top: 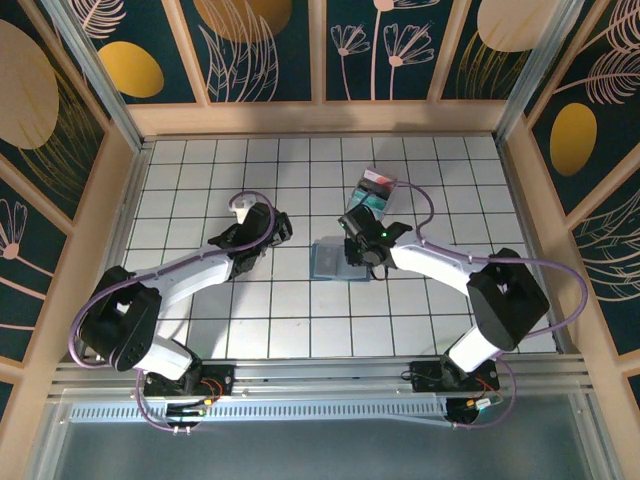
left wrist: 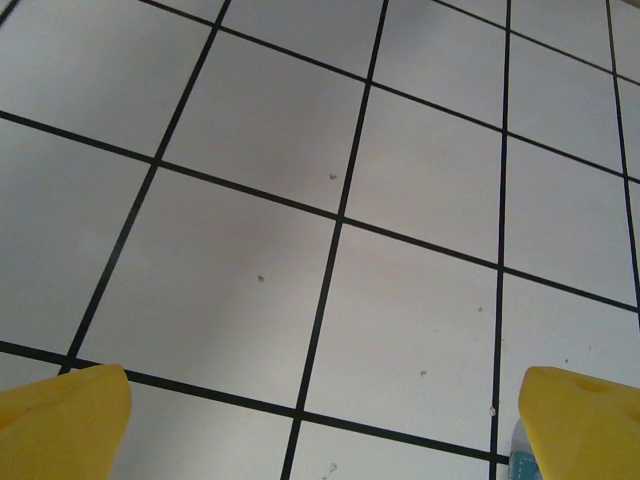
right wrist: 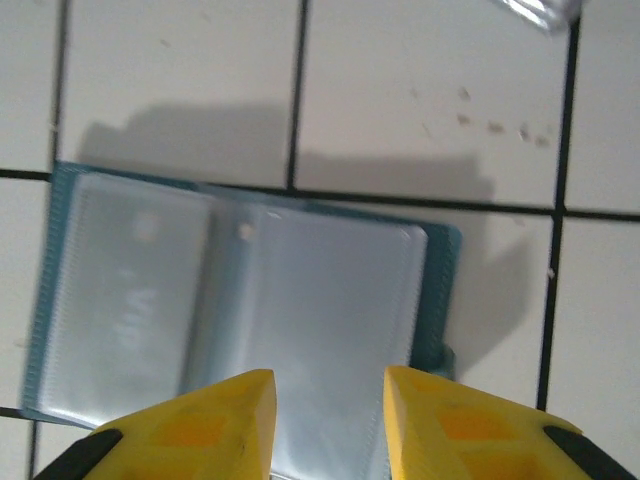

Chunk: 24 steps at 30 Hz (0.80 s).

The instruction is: Take the credit cards out of the card holder

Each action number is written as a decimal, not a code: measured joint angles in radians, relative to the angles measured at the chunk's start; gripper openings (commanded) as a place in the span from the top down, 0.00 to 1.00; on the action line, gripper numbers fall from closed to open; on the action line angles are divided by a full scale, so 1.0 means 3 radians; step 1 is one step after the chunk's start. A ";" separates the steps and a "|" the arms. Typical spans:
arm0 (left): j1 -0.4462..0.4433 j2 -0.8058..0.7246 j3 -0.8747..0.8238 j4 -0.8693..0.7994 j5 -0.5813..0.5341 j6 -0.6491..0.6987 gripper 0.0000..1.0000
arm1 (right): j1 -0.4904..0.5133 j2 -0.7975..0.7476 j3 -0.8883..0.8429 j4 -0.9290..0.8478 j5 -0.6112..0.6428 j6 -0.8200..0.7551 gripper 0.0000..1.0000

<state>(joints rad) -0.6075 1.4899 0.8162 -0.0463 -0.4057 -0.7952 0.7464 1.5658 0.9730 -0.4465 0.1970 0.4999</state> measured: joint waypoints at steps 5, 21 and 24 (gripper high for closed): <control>-0.0064 0.0122 0.0011 0.0008 0.0065 0.0037 0.01 | 0.0008 -0.0084 -0.0175 -0.0075 0.0122 0.0140 0.64; -0.0568 0.0772 0.0306 -0.0085 0.0256 -0.0158 0.01 | 0.0029 -0.0097 -0.0207 0.0116 0.0023 0.0191 0.71; -0.0549 0.0772 0.0158 -0.0076 0.0306 -0.0366 0.01 | 0.0130 0.0079 -0.0097 0.0207 -0.0046 0.0192 0.71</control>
<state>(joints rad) -0.7723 1.7214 0.8635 -0.0692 -0.3138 -0.9051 0.7853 1.5894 0.9440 -0.3843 0.1833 0.5575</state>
